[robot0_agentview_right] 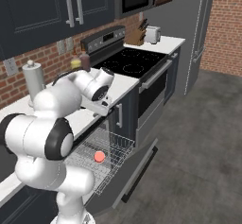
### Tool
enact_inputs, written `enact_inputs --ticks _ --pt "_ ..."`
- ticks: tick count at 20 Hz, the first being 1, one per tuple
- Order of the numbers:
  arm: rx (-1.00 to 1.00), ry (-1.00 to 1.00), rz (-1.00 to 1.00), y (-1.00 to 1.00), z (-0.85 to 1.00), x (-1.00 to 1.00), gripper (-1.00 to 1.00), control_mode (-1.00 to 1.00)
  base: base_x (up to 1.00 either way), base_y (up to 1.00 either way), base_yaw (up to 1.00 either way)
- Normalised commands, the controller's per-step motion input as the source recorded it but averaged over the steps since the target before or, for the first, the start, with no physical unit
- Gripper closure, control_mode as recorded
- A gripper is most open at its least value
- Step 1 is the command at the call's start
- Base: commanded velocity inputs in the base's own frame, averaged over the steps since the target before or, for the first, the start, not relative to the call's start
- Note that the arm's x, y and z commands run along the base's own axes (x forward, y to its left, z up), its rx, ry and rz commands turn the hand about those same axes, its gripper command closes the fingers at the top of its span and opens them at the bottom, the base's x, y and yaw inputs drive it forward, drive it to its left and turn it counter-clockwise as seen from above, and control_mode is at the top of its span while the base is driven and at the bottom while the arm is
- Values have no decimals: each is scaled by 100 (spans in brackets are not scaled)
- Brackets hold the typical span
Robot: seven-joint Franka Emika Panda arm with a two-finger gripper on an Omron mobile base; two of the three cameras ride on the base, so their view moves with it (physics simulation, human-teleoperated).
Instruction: Pick up the cup and bowl from the counter, place them in the dishwasher, and close the dishwasher door.
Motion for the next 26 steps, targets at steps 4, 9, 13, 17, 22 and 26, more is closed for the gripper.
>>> enact_inputs --ticks 4,9,13,17,22,26 --pt "-15 -2 -26 14 -3 54 -100 -100 0 0 0" --pt "-16 0 -26 30 0 60 -100 -100 0 0 0" --pt "-14 8 -24 33 0 60 -100 -100 0 0 0" --pt "-9 10 -18 13 -1 59 -100 -100 0 0 0" --pt "-5 2 -10 0 -14 50 -100 -100 0 0 0" --pt "0 0 0 4 -36 15 -100 -100 0 0 0"
